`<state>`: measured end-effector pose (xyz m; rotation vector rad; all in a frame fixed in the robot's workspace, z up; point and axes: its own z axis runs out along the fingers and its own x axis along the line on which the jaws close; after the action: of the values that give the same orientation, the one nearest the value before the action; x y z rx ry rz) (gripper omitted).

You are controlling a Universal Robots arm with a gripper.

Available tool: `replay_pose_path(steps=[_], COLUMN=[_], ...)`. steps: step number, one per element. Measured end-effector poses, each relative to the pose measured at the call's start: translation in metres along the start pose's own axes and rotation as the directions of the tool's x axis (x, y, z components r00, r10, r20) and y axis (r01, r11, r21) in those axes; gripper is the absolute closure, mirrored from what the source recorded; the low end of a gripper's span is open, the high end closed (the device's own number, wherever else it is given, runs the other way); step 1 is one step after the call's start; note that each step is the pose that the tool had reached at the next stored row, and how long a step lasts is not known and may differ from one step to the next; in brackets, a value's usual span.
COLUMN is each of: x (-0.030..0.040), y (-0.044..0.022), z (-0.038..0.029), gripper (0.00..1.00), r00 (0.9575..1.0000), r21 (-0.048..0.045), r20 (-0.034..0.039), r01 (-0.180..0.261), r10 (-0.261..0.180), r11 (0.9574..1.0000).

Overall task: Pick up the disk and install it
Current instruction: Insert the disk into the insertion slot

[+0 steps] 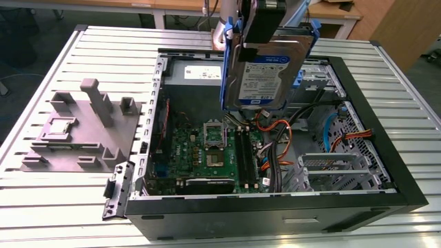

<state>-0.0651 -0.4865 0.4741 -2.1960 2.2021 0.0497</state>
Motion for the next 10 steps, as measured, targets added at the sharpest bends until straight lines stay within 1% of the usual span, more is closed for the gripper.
replay_pose_path(steps=[4,6,10], x=[0.0014,0.0033,0.0033], y=[0.0,0.0,0.0], z=[0.0,-0.0001,-0.0001], gripper=[0.63,0.63,0.63], r00=[1.0,1.0,1.0], r21=[0.0,0.0,0.0], r20=[0.0001,0.0,0.0], r01=[0.0,0.0,0.0], r10=[0.0,0.0,0.0], r11=[1.0,1.0,1.0])
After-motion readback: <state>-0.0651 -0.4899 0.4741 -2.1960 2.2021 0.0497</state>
